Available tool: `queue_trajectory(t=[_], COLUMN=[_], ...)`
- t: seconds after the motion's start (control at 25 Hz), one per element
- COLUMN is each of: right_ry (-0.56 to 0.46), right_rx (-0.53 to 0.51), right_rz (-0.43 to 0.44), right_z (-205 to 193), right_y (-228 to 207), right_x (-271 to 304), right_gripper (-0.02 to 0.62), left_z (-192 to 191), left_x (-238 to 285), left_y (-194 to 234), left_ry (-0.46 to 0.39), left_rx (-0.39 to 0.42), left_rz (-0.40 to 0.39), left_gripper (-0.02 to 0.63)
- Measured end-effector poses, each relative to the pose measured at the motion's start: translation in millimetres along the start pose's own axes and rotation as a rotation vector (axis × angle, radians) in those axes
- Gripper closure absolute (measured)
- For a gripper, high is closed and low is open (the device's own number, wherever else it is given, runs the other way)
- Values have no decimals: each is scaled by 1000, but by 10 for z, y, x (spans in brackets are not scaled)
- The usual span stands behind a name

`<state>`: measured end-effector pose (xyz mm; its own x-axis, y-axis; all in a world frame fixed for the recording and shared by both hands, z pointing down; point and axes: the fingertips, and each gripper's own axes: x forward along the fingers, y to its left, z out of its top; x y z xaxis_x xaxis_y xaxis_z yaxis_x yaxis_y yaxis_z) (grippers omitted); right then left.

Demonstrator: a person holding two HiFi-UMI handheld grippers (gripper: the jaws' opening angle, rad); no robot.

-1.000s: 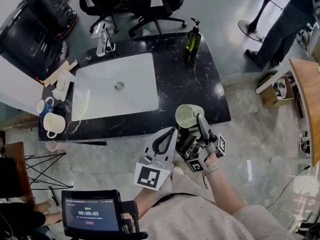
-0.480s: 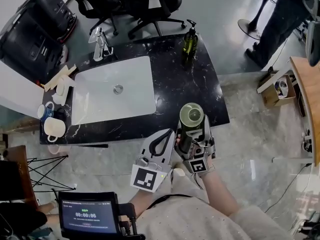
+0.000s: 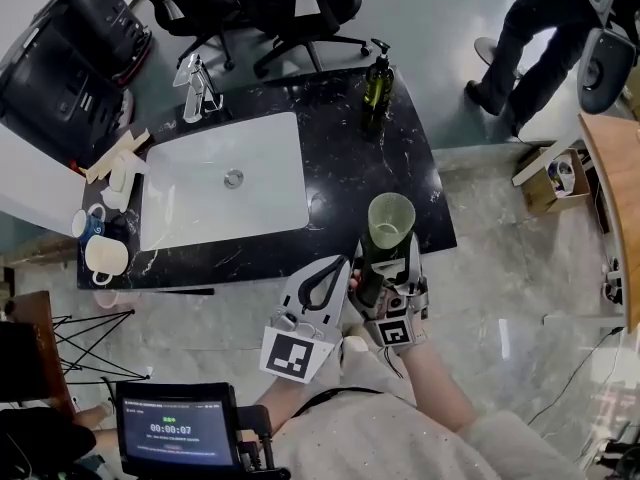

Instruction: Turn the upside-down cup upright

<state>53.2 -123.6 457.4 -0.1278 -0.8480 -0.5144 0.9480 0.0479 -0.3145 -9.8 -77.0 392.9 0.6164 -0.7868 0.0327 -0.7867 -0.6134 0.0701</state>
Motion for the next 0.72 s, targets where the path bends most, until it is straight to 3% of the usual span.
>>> queue_trajectory(t=[0.56, 0.72], right_ry=[12, 87], right_rx=[-48, -139], right_rz=[-50, -101], right_z=[-15, -154], right_y=[-15, -28], right_x=[-76, -86], right_gripper=[282, 282], left_z=[12, -7], left_x=[43, 56], left_y=[-1, -14], left_ry=[-16, -19], left_rx=[-5, -14], left_rz=[-3, -9], left_gripper=[598, 598])
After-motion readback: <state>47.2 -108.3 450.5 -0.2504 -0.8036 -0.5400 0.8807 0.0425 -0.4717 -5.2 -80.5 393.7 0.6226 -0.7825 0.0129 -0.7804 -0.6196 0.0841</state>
